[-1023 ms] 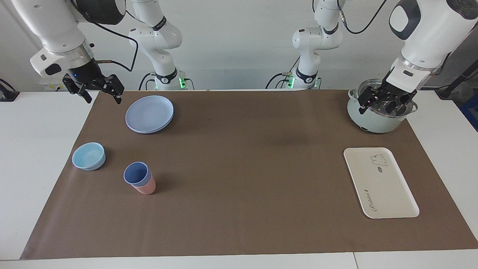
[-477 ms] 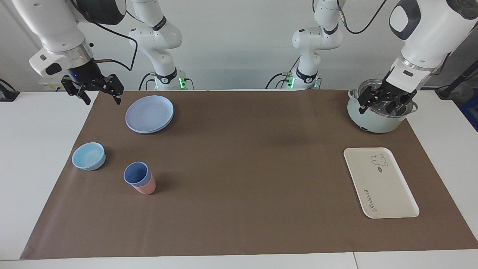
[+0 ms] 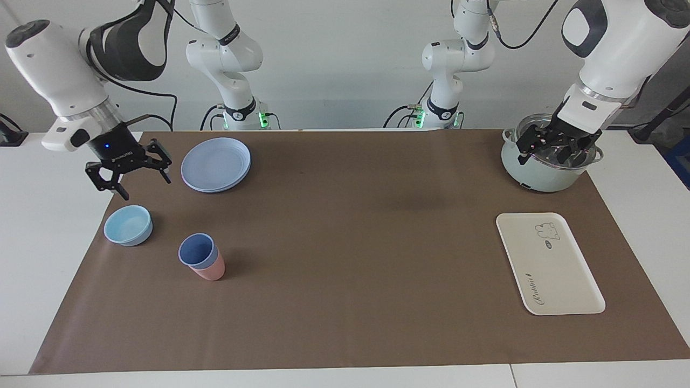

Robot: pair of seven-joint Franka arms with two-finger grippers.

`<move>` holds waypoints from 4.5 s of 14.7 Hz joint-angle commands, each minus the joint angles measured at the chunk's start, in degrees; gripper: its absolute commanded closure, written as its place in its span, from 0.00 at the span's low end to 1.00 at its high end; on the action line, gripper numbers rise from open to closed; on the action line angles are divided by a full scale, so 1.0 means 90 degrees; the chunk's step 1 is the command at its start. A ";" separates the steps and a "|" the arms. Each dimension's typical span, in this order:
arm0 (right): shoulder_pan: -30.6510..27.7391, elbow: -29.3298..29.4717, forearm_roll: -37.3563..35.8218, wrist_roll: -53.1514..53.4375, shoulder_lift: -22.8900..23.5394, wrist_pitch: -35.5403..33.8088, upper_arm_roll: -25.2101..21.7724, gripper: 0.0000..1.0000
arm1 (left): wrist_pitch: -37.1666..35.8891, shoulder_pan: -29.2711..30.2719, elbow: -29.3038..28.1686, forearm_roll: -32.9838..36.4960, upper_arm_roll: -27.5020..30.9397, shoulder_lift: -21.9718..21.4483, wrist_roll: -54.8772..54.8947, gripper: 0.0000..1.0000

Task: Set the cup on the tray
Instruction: 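Move the right gripper toward the nested blue and pink cups, then lower the right gripper around the nested cups and close it, then lift the cups with the right gripper while the left gripper reaches over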

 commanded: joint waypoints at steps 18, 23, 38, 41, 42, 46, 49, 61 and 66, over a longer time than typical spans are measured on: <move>-0.0649 -0.0105 0.5913 -0.6975 0.2589 0.0697 0.0077 0.00 | 0.0091 0.0041 -0.0233 0.0030 -0.0008 -0.0196 0.0062 0.00; -0.0464 -0.0134 0.6724 -0.7512 0.2785 0.0531 0.0077 0.00 | 0.0082 0.0041 -0.0233 0.0030 -0.0008 -0.0196 0.0062 0.00; -0.0336 -0.0456 0.6794 -0.8205 0.2677 0.0228 0.0067 0.00 | 0.0091 0.0041 -0.0233 0.0030 -0.0008 -0.0196 0.0062 0.00; -0.0317 -0.0456 0.6958 -0.8264 0.2667 0.0209 0.0077 0.00 | 0.0091 0.0041 -0.0233 0.0030 -0.0008 -0.0196 0.0062 0.00; -0.0249 -0.0456 0.7047 -0.8332 0.2667 0.0218 0.0077 0.00 | 0.0091 0.0041 -0.0233 0.0030 -0.0008 -0.0196 0.0062 0.00; -0.0200 -0.0456 0.7253 -0.8411 0.2677 0.0238 0.0077 0.00 | 0.0091 0.0041 -0.0233 0.0030 -0.0008 -0.0196 0.0062 0.00; -0.0200 -0.0446 0.7262 -0.8528 0.2677 0.0267 0.0077 0.25 | 0.0091 0.0041 -0.0233 0.0030 -0.0008 -0.0196 0.0062 0.00; 0.0424 -0.0183 0.6396 -0.6063 0.1898 0.1173 0.0067 1.00 | 0.0091 0.0041 -0.0233 0.0030 -0.0008 -0.0196 0.0062 0.00; 0.1458 -0.0173 0.5447 -0.3513 0.1427 0.2412 0.0067 1.00 | 0.0082 -0.0047 -0.0233 0.0030 -0.0008 -0.0196 0.0032 0.00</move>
